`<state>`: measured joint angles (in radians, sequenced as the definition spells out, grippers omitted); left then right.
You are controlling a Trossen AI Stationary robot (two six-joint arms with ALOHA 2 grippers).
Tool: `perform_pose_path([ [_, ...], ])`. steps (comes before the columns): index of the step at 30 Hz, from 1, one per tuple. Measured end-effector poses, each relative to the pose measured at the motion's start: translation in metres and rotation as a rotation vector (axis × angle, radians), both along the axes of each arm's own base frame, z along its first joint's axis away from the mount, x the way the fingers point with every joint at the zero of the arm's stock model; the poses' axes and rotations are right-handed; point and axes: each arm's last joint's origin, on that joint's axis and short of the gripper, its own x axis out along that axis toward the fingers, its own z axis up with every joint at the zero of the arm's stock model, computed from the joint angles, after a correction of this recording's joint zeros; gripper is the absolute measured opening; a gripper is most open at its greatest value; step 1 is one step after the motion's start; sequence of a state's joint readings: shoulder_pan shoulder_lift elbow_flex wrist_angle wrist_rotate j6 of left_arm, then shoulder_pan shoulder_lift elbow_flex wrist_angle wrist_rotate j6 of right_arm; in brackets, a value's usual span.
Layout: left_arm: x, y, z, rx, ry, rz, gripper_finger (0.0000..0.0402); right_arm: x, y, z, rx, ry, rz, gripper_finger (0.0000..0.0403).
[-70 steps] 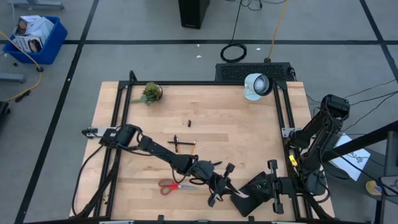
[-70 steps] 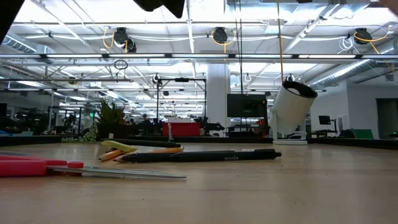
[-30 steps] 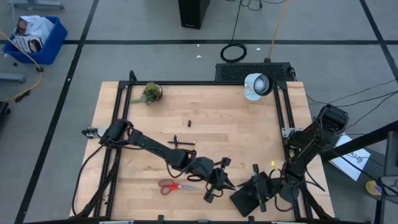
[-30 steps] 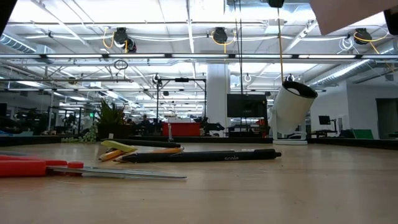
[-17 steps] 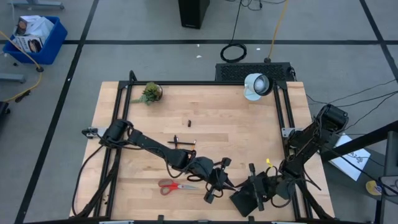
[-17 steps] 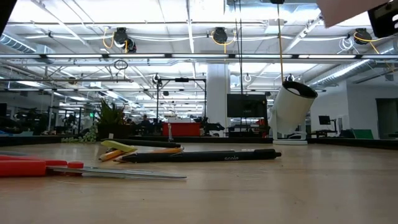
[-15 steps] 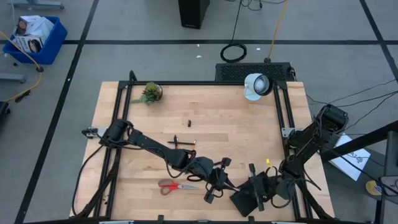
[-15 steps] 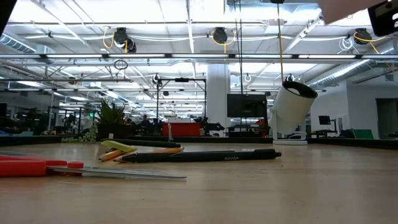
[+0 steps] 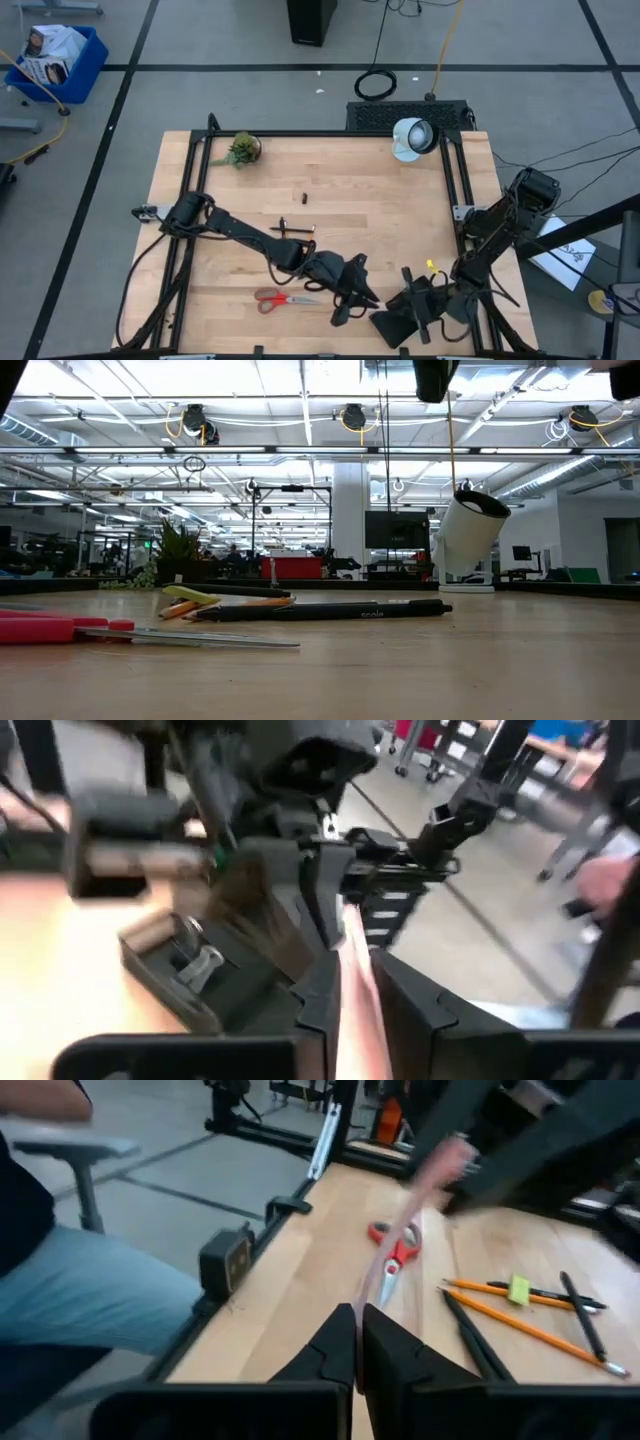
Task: Pick and place office supplies into organizer
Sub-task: Put the pink sticky note into the desk organizer
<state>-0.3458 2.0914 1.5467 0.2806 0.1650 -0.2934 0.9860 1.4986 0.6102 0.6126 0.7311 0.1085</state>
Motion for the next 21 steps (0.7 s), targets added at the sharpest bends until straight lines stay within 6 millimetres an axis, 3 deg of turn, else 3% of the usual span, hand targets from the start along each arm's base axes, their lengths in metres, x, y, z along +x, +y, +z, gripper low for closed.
perform_pose_path([
  [9,-0.001,0.004,0.011,-0.447,0.220,-0.349,0.0112,-0.010,0.002,-0.003,-0.166,-0.028,-0.045,0.0002],
  [17,-0.006,0.002,0.006,-0.530,0.411,-0.452,0.0120,-0.020,0.007,0.001,-0.338,-0.110,-0.092,0.0001],
  [21,-0.007,0.001,-0.001,-0.502,0.453,-0.380,0.0120,-0.023,0.009,0.001,-0.418,-0.124,-0.080,0.0001],
])
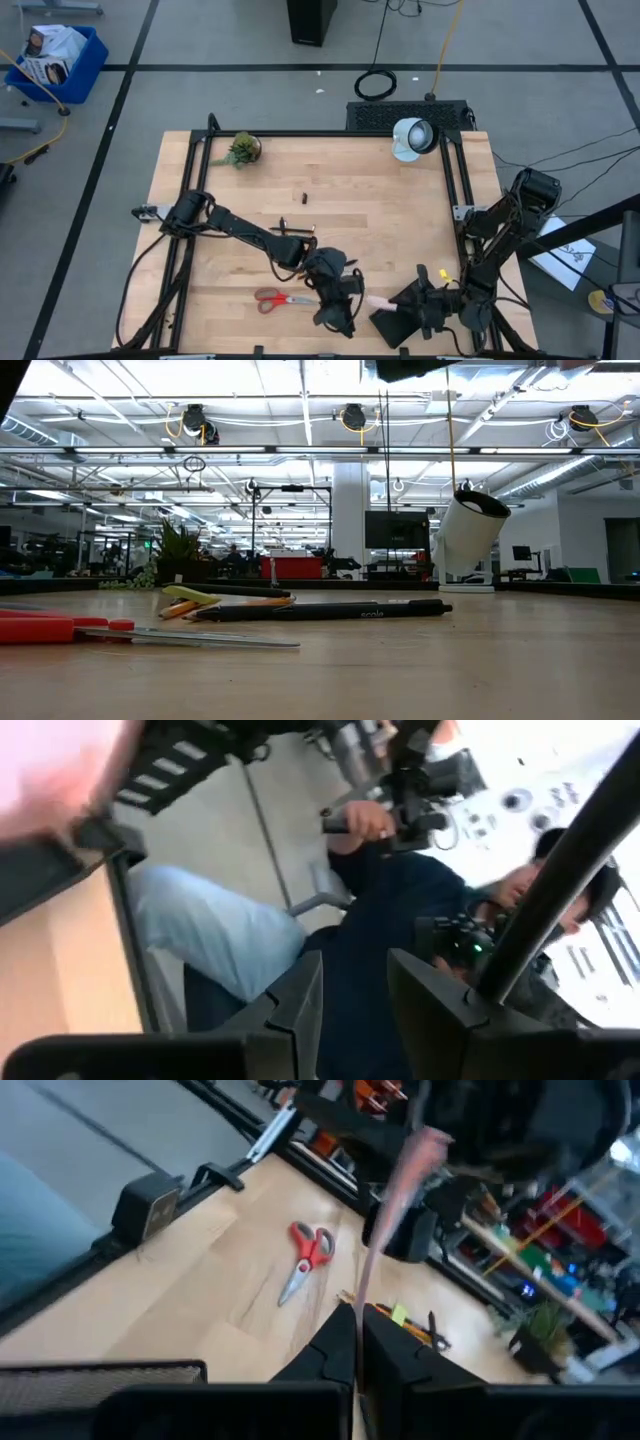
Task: Pick and place office supplies into organizer
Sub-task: Put the pink sticky note into the desk organizer
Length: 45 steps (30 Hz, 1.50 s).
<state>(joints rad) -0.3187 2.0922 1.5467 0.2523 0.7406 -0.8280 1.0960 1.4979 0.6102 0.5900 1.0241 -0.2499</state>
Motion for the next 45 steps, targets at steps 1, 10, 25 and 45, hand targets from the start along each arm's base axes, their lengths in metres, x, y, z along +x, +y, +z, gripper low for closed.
perform_pose_path([
  [1,0.001,0.004,-0.002,0.006,0.027,0.008,0.0120,-0.001,0.001,0.000,-0.021,-0.001,0.008,0.0001],
  [10,0.015,0.083,-0.018,0.023,0.185,0.137,0.0120,-0.002,0.000,-0.001,-0.132,-0.007,0.006,0.0001],
  [25,-0.003,0.146,-0.031,-0.362,0.043,0.196,0.0120,0.008,-0.004,0.009,-0.385,-0.070,-0.027,0.0000],
  [45,-0.010,0.131,-0.026,-0.400,0.006,0.072,0.0120,0.039,-0.025,0.018,-0.780,-0.070,-0.073,0.0002],
])
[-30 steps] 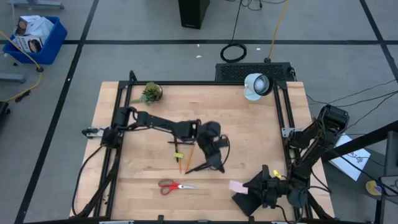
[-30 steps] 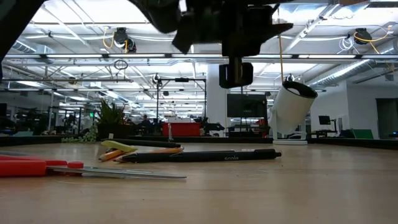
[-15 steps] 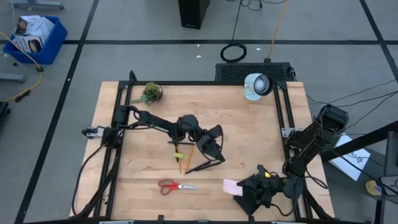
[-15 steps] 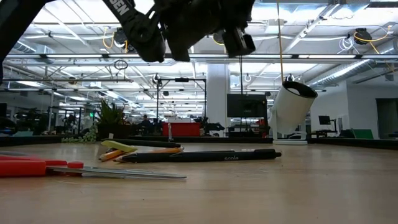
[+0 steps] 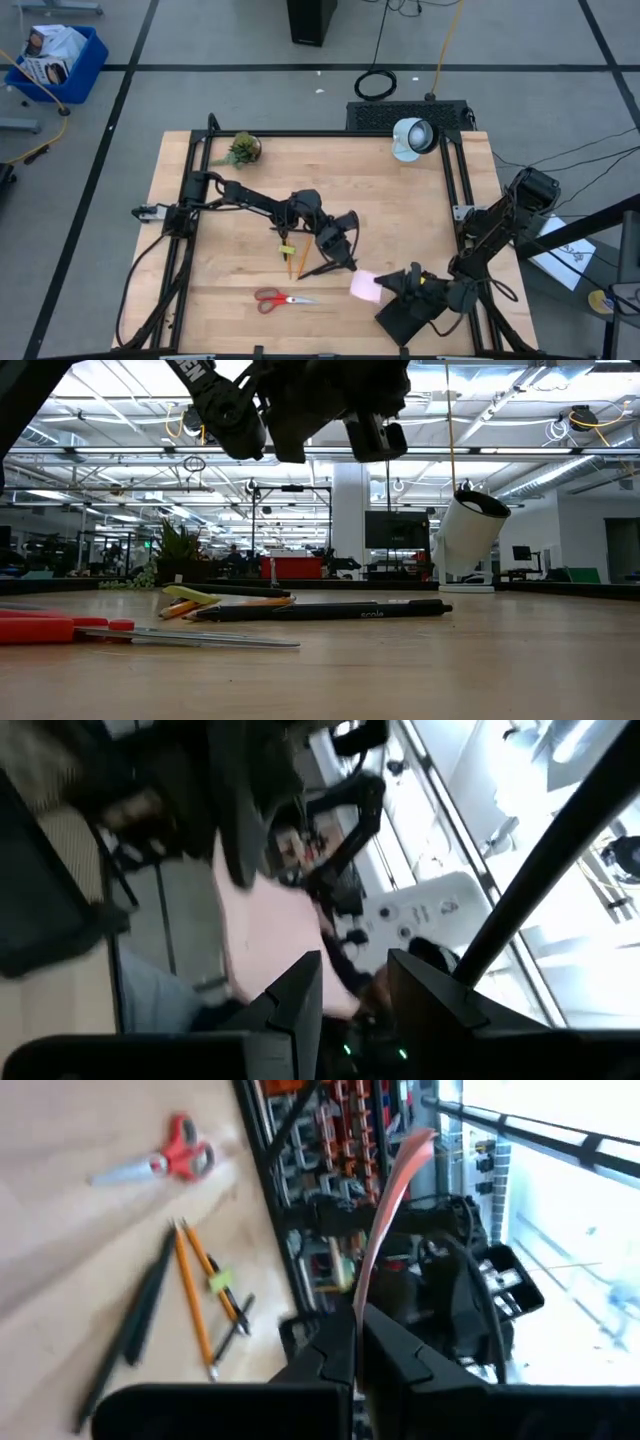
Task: Pick and place office supplies into organizer
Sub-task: Put the pink sticky note into the desk organizer
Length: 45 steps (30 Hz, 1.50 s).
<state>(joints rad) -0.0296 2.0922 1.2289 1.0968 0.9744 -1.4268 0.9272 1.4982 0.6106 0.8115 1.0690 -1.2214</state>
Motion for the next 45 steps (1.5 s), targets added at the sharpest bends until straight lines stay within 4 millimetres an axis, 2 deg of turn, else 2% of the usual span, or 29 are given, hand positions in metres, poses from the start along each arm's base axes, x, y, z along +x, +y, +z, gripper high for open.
perform_pose_path([
  [5,-0.002,-0.001,-0.008,-0.006,0.134,-0.108,0.0120,0.001,-0.002,0.000,-0.111,0.015,-0.027,0.0002],
  [11,-0.005,0.011,-0.035,-0.004,0.302,0.017,0.0120,-0.001,-0.002,-0.006,-0.188,0.061,-0.029,0.0002],
  [15,-0.006,0.020,-0.035,-0.006,0.279,0.056,0.0120,-0.002,-0.006,-0.014,-0.248,0.119,-0.052,0.0002],
  [32,-0.005,0.010,-0.035,-0.004,0.279,0.081,0.0120,0.011,-0.018,-0.016,-0.196,0.129,-0.116,0.0002],
  [45,-0.006,0.007,-0.036,0.021,0.255,0.060,0.0120,0.011,-0.018,-0.016,-0.187,0.130,-0.097,0.0002],
])
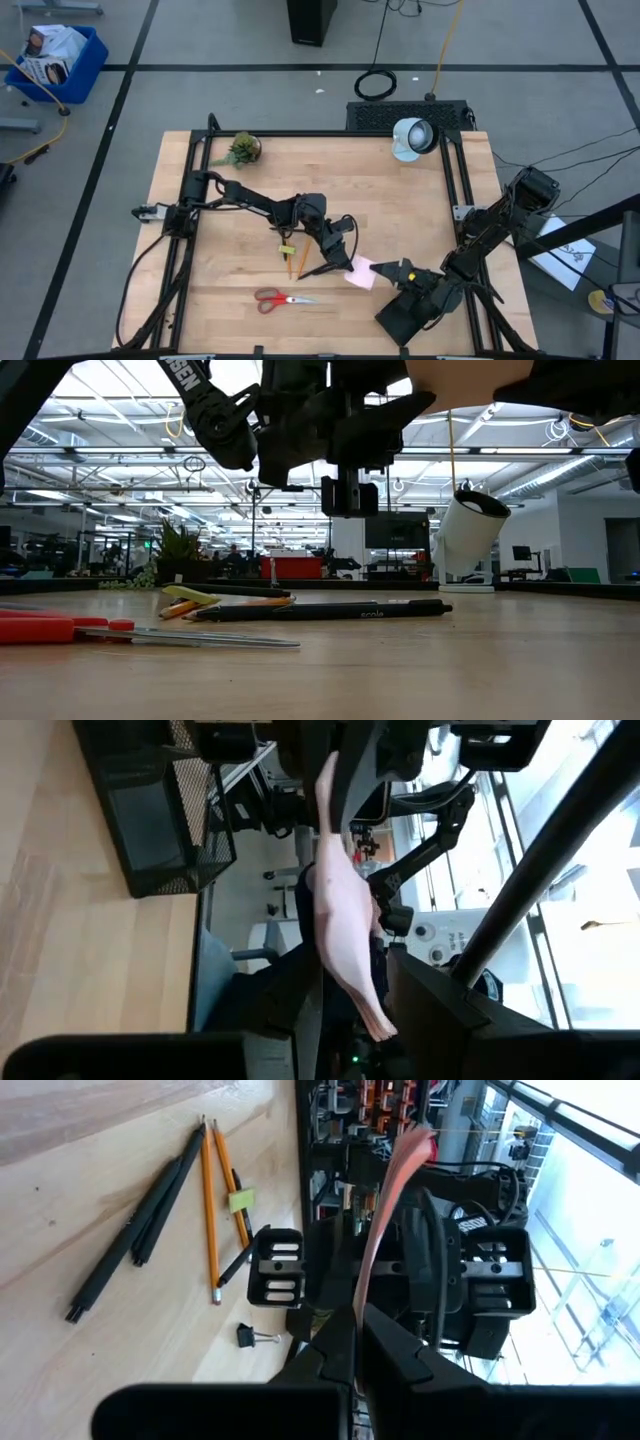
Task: Pick and place office supplies into organizer
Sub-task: Put the pink sticky note into the desk organizer
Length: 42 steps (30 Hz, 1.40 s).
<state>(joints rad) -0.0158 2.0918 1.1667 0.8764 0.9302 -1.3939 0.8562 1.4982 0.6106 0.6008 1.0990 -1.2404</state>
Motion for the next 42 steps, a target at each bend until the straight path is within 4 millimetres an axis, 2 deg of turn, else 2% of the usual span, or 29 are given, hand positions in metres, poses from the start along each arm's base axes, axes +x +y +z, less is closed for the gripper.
perform_pose_path([
  [7,0.000,0.000,-0.002,0.003,0.014,-0.001,0.0109,0.001,-0.001,0.000,0.024,-0.007,-0.007,0.0002],
  [15,0.000,0.000,-0.002,0.018,-0.002,0.006,0.0009,0.001,-0.001,0.000,0.028,-0.007,-0.007,0.0002],
  [22,0.000,0.000,-0.002,0.019,-0.008,-0.001,0.0011,-0.004,0.004,0.002,0.092,-0.047,-0.027,0.0009],
  [27,0.000,-0.003,-0.002,0.024,-0.013,-0.016,0.0009,-0.020,0.014,0.005,0.090,-0.113,-0.106,0.0049],
  [32,0.000,-0.002,-0.002,0.033,-0.025,-0.007,0.0004,-0.027,0.023,0.009,0.176,-0.137,-0.040,0.0114],
  [37,0.000,-0.004,-0.002,0.033,-0.025,-0.005,0.0009,-0.034,0.020,0.018,0.289,-0.251,-0.192,0.0164],
  [42,0.000,-0.003,-0.006,0.039,0.020,0.011,0.0007,-0.043,0.006,0.035,0.471,-0.350,-0.251,0.0185],
])
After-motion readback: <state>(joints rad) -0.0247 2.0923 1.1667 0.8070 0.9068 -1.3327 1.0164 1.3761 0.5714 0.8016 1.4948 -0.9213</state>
